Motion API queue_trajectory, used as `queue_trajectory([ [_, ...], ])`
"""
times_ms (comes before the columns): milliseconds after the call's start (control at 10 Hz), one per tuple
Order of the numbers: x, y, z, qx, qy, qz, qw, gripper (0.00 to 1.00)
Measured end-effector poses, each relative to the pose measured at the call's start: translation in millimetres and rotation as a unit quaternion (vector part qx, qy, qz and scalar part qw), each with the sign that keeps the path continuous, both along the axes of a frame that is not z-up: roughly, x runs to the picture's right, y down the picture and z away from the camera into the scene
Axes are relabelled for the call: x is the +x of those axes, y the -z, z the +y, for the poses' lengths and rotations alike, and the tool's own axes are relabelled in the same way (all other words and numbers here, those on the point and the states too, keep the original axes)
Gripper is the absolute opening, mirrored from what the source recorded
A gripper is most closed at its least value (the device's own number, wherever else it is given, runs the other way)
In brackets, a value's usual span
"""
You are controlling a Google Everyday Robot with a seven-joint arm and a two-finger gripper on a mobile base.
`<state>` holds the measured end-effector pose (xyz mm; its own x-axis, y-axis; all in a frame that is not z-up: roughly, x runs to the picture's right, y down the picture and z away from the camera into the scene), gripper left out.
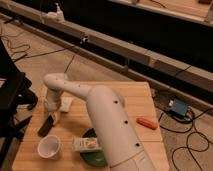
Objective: Place the eraser on the white sponge
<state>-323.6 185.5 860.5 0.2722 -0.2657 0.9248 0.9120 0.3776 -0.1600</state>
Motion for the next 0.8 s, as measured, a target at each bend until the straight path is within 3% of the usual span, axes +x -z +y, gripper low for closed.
queue_trajectory([
  [300, 5, 6.8, -14, 0.019, -0.014, 0.009, 0.9997, 0.00],
  [500, 17, 12.4, -39, 0.037, -0.040, 0.031, 0.9980, 0.00],
  [800, 43, 20.6, -84, 0.058, -0.097, 0.061, 0.9917, 0.00],
])
